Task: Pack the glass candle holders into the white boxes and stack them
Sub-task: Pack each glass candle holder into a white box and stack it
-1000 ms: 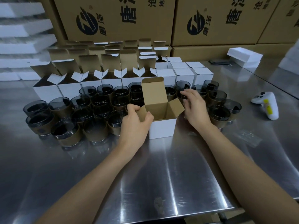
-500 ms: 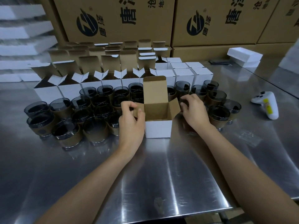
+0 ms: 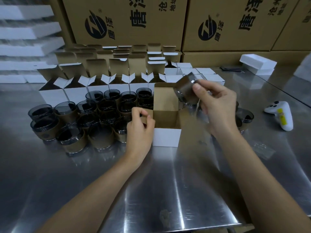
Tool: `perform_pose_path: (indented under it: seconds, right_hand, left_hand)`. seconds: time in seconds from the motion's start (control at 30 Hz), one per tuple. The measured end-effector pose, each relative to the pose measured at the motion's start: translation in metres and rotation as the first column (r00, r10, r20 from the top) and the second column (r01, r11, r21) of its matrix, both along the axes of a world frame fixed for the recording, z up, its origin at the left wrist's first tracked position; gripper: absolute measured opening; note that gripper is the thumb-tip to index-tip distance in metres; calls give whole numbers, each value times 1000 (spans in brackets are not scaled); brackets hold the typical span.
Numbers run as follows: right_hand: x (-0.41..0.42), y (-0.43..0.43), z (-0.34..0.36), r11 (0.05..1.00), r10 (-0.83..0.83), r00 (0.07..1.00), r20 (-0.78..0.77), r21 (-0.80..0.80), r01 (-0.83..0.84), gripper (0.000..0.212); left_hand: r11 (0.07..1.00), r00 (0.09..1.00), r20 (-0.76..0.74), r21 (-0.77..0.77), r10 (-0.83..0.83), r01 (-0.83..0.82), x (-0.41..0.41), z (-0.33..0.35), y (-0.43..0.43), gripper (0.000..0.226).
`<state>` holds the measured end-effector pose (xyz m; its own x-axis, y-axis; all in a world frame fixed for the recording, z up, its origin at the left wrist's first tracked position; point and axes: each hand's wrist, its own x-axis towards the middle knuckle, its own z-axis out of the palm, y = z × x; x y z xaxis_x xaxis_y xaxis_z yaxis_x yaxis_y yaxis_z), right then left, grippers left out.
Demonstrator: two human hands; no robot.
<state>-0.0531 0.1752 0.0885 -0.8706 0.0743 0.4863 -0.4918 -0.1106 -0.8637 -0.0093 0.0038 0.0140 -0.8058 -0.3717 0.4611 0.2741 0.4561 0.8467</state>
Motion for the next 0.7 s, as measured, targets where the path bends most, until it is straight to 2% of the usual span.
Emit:
perform_pose_path:
  seconds: [0.07,0.13,0.2,0.33,0.4,0.5,0.63,0.7]
  right_hand:
    - [9,-11,-4,994,67,995,-68,88,-61,20]
    - [13,-17,-11,958,96,987,-129,282,-56,22]
    - [12,-20,-18,883,110,980,-166,469,-20,22]
    - [11,-23,-29,689,99,966,-239,716,106,18]
    - [9,-23,-32,604,104,961,-257,784,145,18]
    - [5,-18,-34,528,154,974,-165,847,60,13]
    - [1,-14,-41,411,201,974,-101,911,9,33]
    - [0,-13,-41,421,203,977,-61,907,-30,29]
  left_hand:
    - [1000,1000,-1,-14,9,-9,0,0,1,10]
    - [1000,1000,-2,-25,12,-13,0,0,1,10]
    - [999,1000,-15,-35,2,-3,0,-1,-1,10]
    - [999,999,-30,-40,20,-21,0,-1,-4,11]
    - [999,999,-34,-43,15,-16,0,0,-4,11]
    - [998,999,-42,-62,12,-15,0,-1,-4,11]
    - [998,1000,-31,-65,4,-6,-1,-2,-5,9]
    - [998,999,-38,-67,-2,-1,0,-2,-5,12]
